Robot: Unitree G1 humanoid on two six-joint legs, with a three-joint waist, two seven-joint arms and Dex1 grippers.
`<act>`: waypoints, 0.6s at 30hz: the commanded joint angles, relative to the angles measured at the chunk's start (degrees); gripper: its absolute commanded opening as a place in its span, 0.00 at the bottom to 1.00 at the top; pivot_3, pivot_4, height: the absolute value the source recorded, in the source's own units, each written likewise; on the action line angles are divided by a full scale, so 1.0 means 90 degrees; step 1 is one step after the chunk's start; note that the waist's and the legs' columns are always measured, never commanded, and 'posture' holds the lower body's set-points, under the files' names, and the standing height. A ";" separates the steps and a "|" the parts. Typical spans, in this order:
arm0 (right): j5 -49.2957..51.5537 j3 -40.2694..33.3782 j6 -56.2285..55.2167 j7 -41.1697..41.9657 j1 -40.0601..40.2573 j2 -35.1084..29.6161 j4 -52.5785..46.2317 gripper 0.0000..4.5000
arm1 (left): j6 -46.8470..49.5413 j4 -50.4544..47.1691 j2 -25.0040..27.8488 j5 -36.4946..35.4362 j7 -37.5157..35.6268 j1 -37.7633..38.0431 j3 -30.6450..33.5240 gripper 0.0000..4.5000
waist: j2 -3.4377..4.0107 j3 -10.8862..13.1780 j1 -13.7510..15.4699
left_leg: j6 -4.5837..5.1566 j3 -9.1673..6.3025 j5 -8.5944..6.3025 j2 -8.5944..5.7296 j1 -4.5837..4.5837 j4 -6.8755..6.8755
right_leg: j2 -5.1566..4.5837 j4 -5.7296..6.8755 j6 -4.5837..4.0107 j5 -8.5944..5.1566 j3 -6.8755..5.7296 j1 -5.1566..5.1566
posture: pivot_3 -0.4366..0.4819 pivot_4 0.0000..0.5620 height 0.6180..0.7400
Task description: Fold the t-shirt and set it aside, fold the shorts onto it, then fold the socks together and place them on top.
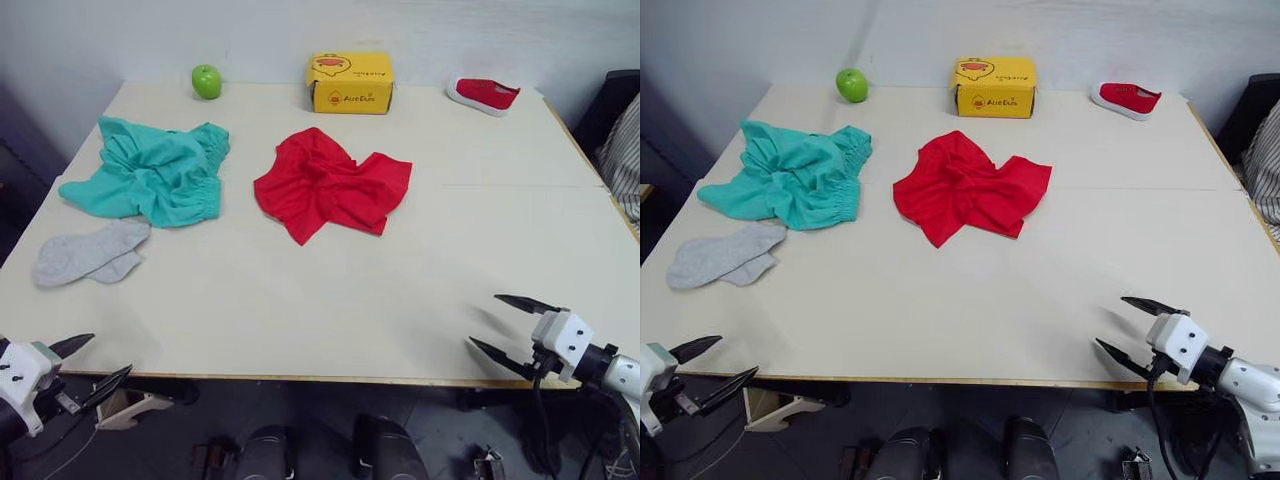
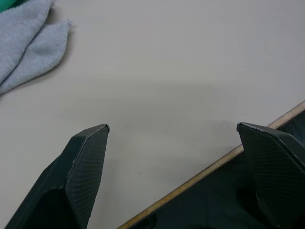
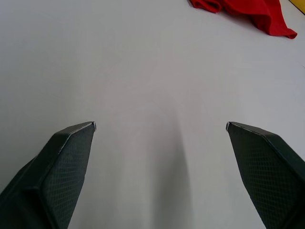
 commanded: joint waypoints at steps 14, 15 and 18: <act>0.0663 0.0462 0.1670 -0.0280 -0.1487 0.0260 -0.0992 1.00 | 0.2661 -0.1943 0.0644 -0.1451 0.0473 -0.1491 -0.0530 1.00 | 0.0000 0.0000 -0.0002 | -0.0024 -0.0002 0.0026 -0.0001 0.0005 0.0015 | -0.0003 0.0037 -0.0002 0.0001 0.0011 -0.0002 | 0.48 0.27 1.00; 0.0612 0.0614 0.1829 -0.0256 -0.1710 0.0258 -0.1068 1.00 | 0.2715 -0.1969 0.0738 -0.1318 0.0513 -0.1817 -0.0780 1.00 | 0.0000 0.0000 -0.0001 | -0.0027 -0.0002 0.0026 -0.0002 0.0007 0.0014 | -0.0003 0.0042 -0.0005 0.0003 0.0013 -0.0002 | 0.48 0.27 1.00; -0.0063 0.1388 0.2222 -0.0304 -0.2655 0.0346 -0.0944 1.00 | 0.2987 -0.1813 0.0915 -0.0674 0.0645 -0.3291 -0.2164 1.00 | 0.0004 -0.0002 0.0011 | -0.0041 -0.0002 0.0040 -0.0005 0.0011 0.0011 | 0.0004 0.0050 -0.0011 0.0000 0.0012 -0.0002 | 0.48 0.27 1.00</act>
